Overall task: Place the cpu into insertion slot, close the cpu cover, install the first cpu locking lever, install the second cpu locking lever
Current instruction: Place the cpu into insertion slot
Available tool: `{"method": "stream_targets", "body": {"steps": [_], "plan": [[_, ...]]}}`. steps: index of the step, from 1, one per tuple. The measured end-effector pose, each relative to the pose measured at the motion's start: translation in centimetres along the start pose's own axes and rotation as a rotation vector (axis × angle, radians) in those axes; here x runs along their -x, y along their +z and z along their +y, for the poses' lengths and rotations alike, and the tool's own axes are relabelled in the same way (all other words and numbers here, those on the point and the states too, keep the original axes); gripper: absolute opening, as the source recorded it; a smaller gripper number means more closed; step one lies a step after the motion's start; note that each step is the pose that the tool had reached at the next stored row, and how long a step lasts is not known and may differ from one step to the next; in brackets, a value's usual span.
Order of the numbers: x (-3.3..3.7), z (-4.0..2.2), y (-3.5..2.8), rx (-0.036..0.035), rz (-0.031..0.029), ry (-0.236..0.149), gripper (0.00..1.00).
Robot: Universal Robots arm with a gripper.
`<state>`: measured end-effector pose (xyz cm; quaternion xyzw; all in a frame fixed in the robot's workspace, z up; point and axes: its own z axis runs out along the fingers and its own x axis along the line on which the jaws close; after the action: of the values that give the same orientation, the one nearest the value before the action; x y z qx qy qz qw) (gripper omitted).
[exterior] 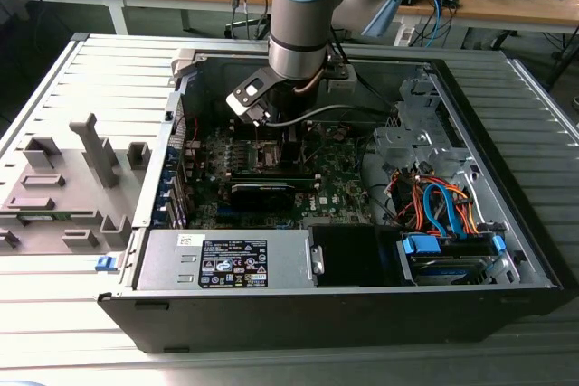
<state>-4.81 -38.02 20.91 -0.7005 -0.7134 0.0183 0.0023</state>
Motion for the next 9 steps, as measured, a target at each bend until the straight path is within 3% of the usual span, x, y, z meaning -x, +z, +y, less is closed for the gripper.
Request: {"method": "stream_targets", "body": {"steps": [9], "plan": [[0.0, 0.0, 0.15, 0.0, 0.0001, 0.0, 0.55]]}}
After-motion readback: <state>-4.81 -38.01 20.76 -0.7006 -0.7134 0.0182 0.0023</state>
